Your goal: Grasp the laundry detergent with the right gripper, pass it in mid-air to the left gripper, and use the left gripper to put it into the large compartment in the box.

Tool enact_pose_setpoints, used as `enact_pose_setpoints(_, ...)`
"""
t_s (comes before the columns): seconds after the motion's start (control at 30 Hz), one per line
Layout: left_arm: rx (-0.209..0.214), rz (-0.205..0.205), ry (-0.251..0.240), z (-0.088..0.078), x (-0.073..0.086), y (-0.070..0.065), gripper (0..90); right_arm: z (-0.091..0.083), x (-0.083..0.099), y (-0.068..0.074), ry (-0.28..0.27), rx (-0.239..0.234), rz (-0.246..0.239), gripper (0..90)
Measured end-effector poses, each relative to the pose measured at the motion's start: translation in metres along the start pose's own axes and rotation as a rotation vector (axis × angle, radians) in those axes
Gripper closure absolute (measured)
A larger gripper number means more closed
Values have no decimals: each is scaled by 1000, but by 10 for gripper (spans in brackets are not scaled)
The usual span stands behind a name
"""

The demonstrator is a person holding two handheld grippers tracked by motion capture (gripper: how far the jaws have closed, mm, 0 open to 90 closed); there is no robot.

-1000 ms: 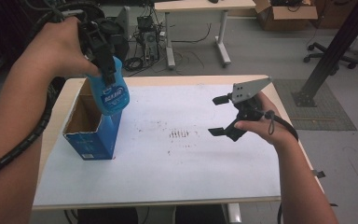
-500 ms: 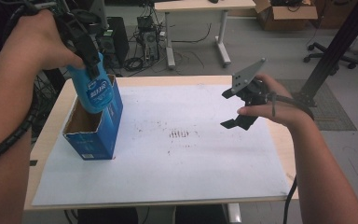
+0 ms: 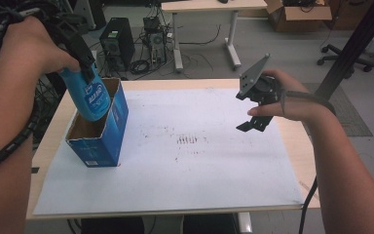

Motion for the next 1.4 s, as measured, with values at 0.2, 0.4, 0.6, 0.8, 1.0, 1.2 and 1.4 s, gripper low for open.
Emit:
enact_pose_setpoints(0.2, -4, -66, -11, 6, 4, 12, 388, 0, -2, 0, 3, -4, 7, 28)
enact_pose_setpoints(0.4, -14, -111, -4, 12, 7, 19, 387, 3, 1, -1, 43, -12, 11, 30)
enact_pose_setpoints(0.6, -23, -134, 10, 20, 10, 24, 387, 0, 2, 0, 89, -28, 12, 31)
enact_pose_setpoints(0.8, -17, -152, 21, 31, 11, 27, 387, -5, 1, 0, 98, -23, 18, 31)
enact_pose_setpoints(1.0, -17, -166, 28, 43, 12, 28, 387, -3, 1, 1, 101, -27, 15, 31)
enact_pose_setpoints(1.2, -29, -197, 36, 56, 15, 30, 387, -1, 0, 1, 103, -30, 12, 31)
enact_pose_setpoints(1.4, -24, -215, 36, 70, 19, 33, 387, 1, 0, 1, 99, -33, 11, 31)
Point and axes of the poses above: each handheld gripper's, and its own axes: z roughly forward along the jaws, x roughly out of its underside, y roughly to its left, the point moved 5 cm from there along z, roughly forward along the jaws, and after that the axes turned 11 degrees about -y, right-handed, at the moved point
